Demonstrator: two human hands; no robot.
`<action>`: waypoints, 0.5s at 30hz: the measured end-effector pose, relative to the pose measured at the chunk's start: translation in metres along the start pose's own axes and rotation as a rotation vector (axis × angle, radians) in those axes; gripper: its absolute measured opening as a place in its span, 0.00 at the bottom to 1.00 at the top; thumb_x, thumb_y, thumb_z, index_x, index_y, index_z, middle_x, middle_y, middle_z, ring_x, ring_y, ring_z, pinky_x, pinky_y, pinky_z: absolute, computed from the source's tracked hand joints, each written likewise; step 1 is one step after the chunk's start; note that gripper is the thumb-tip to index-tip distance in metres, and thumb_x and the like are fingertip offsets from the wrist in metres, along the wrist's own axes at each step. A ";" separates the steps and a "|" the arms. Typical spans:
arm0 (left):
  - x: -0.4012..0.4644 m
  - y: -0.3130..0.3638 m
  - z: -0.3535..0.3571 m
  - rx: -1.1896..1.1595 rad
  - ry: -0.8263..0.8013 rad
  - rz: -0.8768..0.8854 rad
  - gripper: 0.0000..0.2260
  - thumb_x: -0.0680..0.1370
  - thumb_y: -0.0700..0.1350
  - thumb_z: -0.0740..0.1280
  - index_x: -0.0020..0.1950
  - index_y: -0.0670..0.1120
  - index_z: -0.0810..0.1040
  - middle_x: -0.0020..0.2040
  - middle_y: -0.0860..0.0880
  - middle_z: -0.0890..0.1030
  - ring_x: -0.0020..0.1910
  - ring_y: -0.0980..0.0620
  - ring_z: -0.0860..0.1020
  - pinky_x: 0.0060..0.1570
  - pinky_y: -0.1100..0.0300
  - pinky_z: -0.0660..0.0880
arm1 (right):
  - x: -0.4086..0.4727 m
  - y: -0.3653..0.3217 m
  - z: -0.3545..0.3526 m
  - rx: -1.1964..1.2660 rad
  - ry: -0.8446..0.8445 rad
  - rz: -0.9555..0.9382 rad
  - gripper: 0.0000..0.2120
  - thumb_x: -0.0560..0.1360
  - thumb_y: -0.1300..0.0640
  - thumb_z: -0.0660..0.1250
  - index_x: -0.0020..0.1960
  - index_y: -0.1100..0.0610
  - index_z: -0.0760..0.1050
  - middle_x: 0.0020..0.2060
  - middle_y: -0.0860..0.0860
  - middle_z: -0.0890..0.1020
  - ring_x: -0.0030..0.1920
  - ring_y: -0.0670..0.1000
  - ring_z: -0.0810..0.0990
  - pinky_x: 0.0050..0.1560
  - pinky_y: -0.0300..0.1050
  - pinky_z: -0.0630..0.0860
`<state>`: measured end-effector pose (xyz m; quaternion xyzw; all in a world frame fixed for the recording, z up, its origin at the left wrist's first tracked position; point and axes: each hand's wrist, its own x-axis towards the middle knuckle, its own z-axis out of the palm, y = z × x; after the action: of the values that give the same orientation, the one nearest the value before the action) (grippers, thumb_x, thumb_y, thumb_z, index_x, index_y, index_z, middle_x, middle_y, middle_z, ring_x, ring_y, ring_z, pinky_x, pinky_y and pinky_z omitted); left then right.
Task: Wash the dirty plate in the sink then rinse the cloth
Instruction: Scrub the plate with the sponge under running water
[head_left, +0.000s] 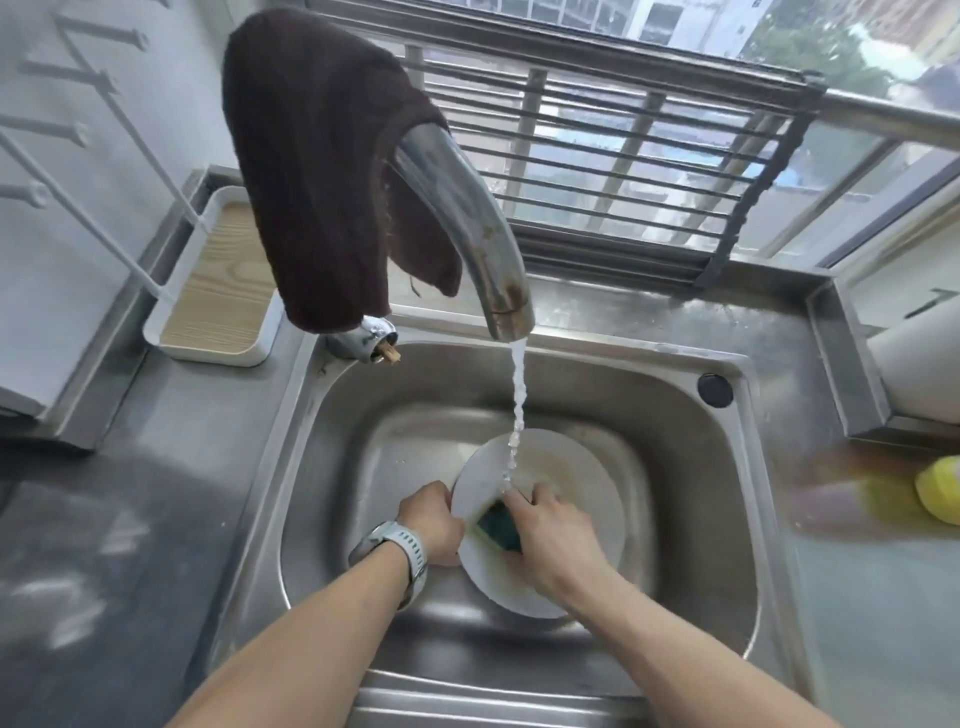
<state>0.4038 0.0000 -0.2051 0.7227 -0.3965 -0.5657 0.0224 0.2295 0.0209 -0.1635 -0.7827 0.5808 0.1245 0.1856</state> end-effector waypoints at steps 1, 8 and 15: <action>0.000 -0.001 0.001 -0.007 0.011 0.001 0.16 0.61 0.47 0.67 0.48 0.47 0.75 0.53 0.42 0.82 0.53 0.39 0.83 0.51 0.47 0.84 | 0.011 0.002 -0.003 -0.018 0.036 0.023 0.22 0.75 0.53 0.63 0.68 0.50 0.64 0.53 0.56 0.75 0.48 0.62 0.80 0.41 0.50 0.72; -0.006 0.008 0.002 0.065 0.013 0.028 0.19 0.63 0.46 0.66 0.54 0.44 0.76 0.54 0.42 0.83 0.54 0.40 0.83 0.53 0.48 0.83 | -0.026 0.020 0.002 0.002 0.028 0.112 0.21 0.71 0.52 0.68 0.62 0.49 0.68 0.45 0.54 0.78 0.39 0.61 0.81 0.36 0.49 0.75; -0.005 0.006 0.004 -0.009 0.016 0.018 0.15 0.63 0.44 0.65 0.49 0.44 0.75 0.52 0.42 0.83 0.51 0.39 0.84 0.50 0.48 0.84 | 0.010 0.048 -0.020 -0.060 0.113 0.163 0.17 0.74 0.54 0.66 0.62 0.52 0.70 0.47 0.57 0.80 0.44 0.63 0.82 0.39 0.51 0.75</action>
<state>0.3970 0.0010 -0.1997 0.7234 -0.4003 -0.5615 0.0342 0.1863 -0.0087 -0.1561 -0.7439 0.6481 0.1122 0.1186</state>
